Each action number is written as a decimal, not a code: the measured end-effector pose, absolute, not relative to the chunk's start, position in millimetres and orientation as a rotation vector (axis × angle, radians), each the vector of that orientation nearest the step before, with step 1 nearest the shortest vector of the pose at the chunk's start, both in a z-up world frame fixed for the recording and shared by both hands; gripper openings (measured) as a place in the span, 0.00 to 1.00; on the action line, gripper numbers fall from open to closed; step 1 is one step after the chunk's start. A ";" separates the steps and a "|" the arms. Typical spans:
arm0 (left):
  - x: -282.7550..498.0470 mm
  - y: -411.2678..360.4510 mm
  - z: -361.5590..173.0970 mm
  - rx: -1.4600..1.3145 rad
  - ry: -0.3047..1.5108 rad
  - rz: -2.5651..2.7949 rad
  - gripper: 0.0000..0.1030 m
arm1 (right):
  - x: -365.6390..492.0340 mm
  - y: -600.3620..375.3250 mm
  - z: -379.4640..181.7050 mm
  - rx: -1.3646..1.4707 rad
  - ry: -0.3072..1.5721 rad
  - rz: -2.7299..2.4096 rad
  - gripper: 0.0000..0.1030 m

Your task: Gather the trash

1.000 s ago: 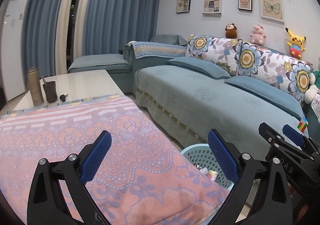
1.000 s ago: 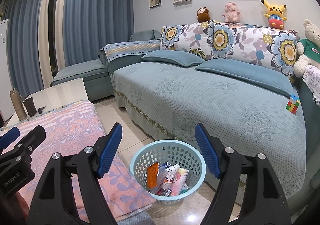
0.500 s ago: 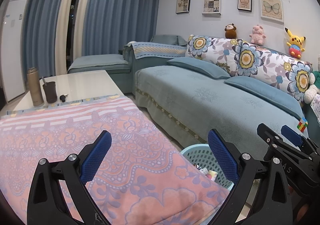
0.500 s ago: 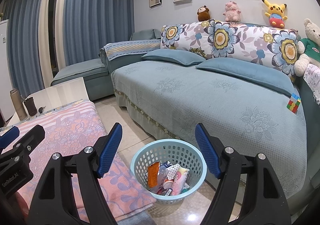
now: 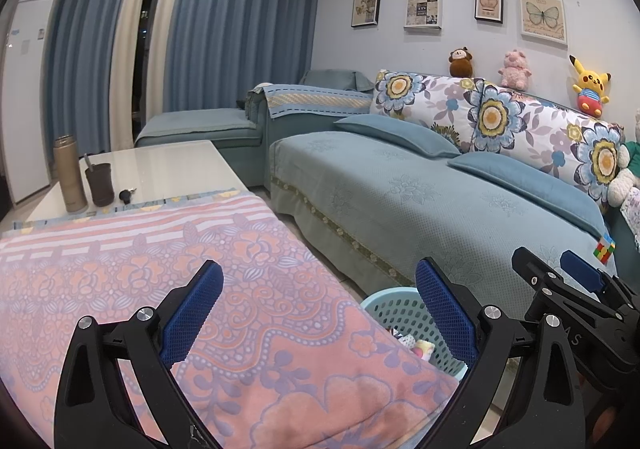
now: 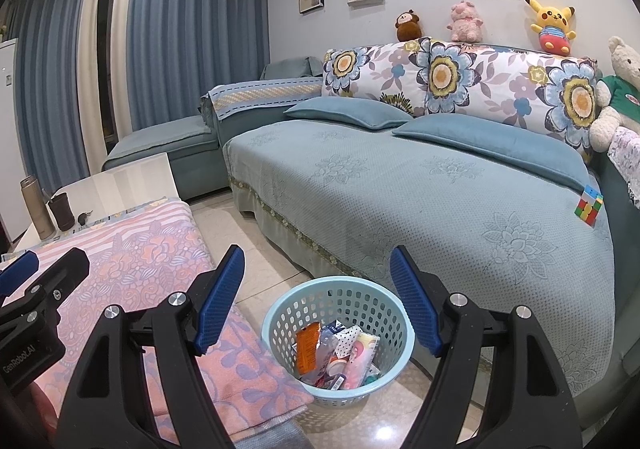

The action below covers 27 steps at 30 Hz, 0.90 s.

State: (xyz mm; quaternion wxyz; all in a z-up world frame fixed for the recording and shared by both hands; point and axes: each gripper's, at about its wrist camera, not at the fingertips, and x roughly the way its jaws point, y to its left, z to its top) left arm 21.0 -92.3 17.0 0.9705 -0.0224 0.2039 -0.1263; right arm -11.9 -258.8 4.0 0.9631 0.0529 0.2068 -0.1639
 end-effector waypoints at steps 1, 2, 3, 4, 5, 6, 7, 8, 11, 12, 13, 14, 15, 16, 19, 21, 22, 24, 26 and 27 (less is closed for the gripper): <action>20.8 -92.3 16.9 -0.045 0.411 -0.254 0.91 | -12.0 -258.5 3.7 0.108 0.418 -0.332 0.69; 20.9 -93.0 17.1 -0.045 0.410 -0.254 0.91 | -11.6 -258.8 3.9 0.106 0.419 -0.332 0.69; 21.4 -93.1 17.1 -0.044 0.411 -0.256 0.91 | -11.6 -259.0 4.0 0.106 0.420 -0.332 0.69; 21.2 -92.9 17.0 -0.045 0.412 -0.256 0.91 | -11.8 -258.9 4.1 0.106 0.419 -0.332 0.69; 20.8 -93.4 17.2 -0.044 0.411 -0.255 0.91 | -11.5 -258.8 3.8 0.106 0.419 -0.331 0.69; 20.8 -93.7 17.3 -0.043 0.410 -0.254 0.91 | -11.4 -258.8 3.7 0.106 0.420 -0.331 0.69; 20.6 -93.4 16.8 -0.043 0.410 -0.253 0.91 | -11.4 -258.8 3.8 0.106 0.420 -0.331 0.69; 20.7 -94.1 17.1 -0.041 0.410 -0.252 0.91 | -11.4 -258.3 3.3 0.106 0.421 -0.331 0.69; 19.8 -93.9 18.1 -0.034 0.407 -0.256 0.91 | -11.6 -258.4 3.8 0.106 0.420 -0.332 0.69; 19.6 -94.6 18.2 -0.030 0.407 -0.256 0.91 | -11.6 -258.4 3.9 0.106 0.420 -0.332 0.69; 19.5 -95.2 18.3 -0.027 0.407 -0.254 0.91 | -11.6 -258.4 4.0 0.106 0.420 -0.332 0.69; 19.3 -95.7 18.2 -0.023 0.406 -0.251 0.91 | -11.7 -258.3 3.9 0.106 0.420 -0.332 0.69; 19.2 -95.1 18.1 -0.020 0.404 -0.251 0.91 | -11.8 -258.1 3.8 0.106 0.419 -0.332 0.69; 19.2 -94.5 18.0 -0.018 0.403 -0.252 0.91 | -11.6 -258.4 4.1 0.106 0.420 -0.332 0.69; 19.5 -93.8 17.7 -0.016 0.400 -0.252 0.91 | -11.7 -258.1 3.6 0.106 0.421 -0.332 0.69; 19.5 -93.7 17.7 -0.017 0.401 -0.252 0.91 | -11.7 -258.2 4.2 0.107 0.419 -0.333 0.69; 19.7 -93.4 17.7 -0.017 0.401 -0.253 0.91 | -11.8 -257.8 3.8 0.107 0.420 -0.333 0.69; 19.6 -93.9 17.7 -0.014 0.400 -0.252 0.91 | -11.7 -258.0 4.0 0.106 0.421 -0.332 0.69; 19.1 -94.4 18.0 -0.011 0.398 -0.252 0.91 | -11.7 -258.1 4.3 0.106 0.420 -0.333 0.69; 19.1 -93.0 17.9 -0.011 0.398 -0.251 0.91 | -11.7 -258.1 4.4 0.106 0.420 -0.333 0.69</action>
